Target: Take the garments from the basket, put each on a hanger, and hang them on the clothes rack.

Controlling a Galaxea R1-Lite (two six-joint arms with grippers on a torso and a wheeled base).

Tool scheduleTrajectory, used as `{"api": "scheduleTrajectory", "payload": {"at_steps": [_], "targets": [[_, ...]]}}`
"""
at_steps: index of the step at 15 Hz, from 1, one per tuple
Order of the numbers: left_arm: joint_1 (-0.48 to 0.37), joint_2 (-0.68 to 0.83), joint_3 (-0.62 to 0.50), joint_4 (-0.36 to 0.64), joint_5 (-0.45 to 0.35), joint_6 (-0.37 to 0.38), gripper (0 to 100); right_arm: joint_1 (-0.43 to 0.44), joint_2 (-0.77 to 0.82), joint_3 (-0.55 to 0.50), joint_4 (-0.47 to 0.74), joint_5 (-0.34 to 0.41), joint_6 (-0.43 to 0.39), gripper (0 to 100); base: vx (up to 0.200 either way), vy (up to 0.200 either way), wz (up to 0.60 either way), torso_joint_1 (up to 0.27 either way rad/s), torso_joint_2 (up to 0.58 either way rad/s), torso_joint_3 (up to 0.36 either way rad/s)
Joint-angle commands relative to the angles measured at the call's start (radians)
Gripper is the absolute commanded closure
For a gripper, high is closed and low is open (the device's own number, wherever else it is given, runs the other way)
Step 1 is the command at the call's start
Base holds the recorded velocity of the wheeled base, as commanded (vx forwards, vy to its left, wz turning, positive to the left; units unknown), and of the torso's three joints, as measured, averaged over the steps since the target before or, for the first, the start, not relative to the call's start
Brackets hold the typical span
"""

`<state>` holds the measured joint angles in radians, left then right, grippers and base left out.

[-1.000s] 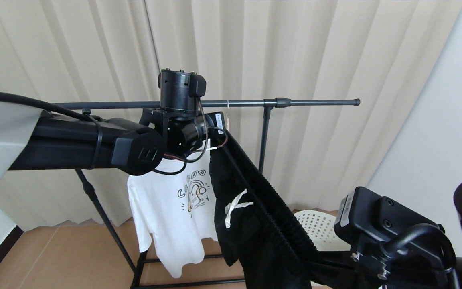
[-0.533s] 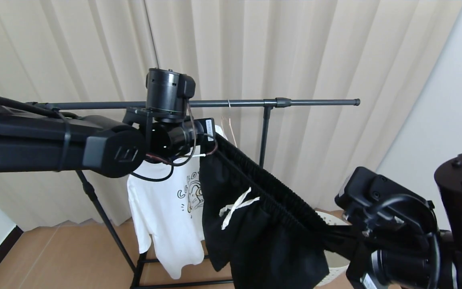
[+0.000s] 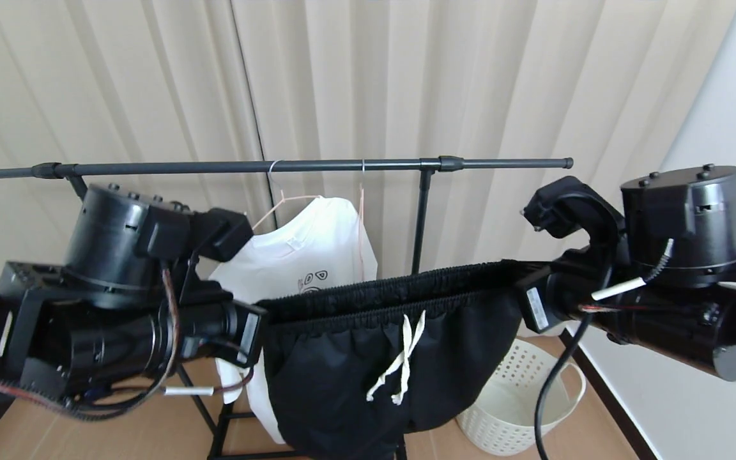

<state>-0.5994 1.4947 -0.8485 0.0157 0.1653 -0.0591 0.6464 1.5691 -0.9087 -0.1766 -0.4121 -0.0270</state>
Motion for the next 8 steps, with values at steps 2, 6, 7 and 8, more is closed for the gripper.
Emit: {"api": "scheduleTrajectory", "payload": {"at_steps": [2,6,7,8], "targets": [[-0.145,-0.093,0.144,0.006,-0.049,0.007,100,0.015,0.189,-0.168,-0.015,-0.043,0.159,100,0.000,0.000,0.00,0.000,0.00,0.000],[-0.382,0.025,0.144,-0.030,-0.122,-0.146,100,0.064,0.351,-0.427,-0.017,-0.112,0.498,100,0.000,0.000,0.00,0.000,0.00,0.000],[-0.408,0.073,0.114,-0.065,-0.147,-0.205,100,0.064,0.365,-0.453,-0.015,-0.120,0.532,100,0.000,0.000,0.00,0.000,0.00,0.000],[-0.439,0.130,0.065,-0.099,-0.152,-0.284,100,0.064,0.373,-0.472,-0.009,-0.120,0.564,100,0.000,0.000,0.00,0.000,0.00,0.000]]}}
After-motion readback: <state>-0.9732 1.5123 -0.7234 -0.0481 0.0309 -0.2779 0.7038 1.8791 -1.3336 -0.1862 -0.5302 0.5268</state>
